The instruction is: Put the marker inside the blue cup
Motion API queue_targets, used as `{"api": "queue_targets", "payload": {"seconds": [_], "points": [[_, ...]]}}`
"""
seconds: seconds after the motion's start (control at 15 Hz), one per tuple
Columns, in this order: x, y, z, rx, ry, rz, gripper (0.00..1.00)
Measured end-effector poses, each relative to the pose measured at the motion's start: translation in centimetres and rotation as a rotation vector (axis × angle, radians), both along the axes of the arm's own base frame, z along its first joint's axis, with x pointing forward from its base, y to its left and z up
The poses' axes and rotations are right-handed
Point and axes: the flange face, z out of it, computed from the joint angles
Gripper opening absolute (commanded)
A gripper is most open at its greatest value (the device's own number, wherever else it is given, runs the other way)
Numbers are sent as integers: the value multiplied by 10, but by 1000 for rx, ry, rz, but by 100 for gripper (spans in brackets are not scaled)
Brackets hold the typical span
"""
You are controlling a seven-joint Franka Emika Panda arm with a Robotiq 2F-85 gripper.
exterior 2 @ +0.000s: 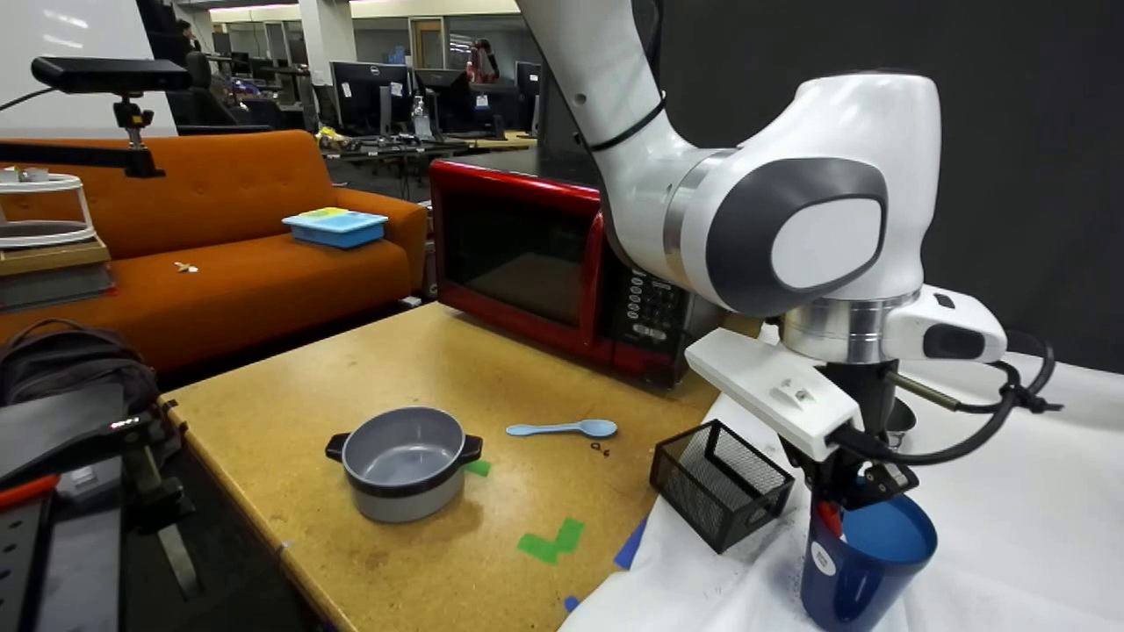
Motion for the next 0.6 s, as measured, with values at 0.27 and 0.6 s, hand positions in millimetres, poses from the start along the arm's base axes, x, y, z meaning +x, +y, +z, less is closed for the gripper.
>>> {"api": "queue_targets", "payload": {"seconds": [0.27,0.6], "points": [[3,-4,-5,1,8,-5,41],[1,-6,-6,21,54,-35,78]]}}
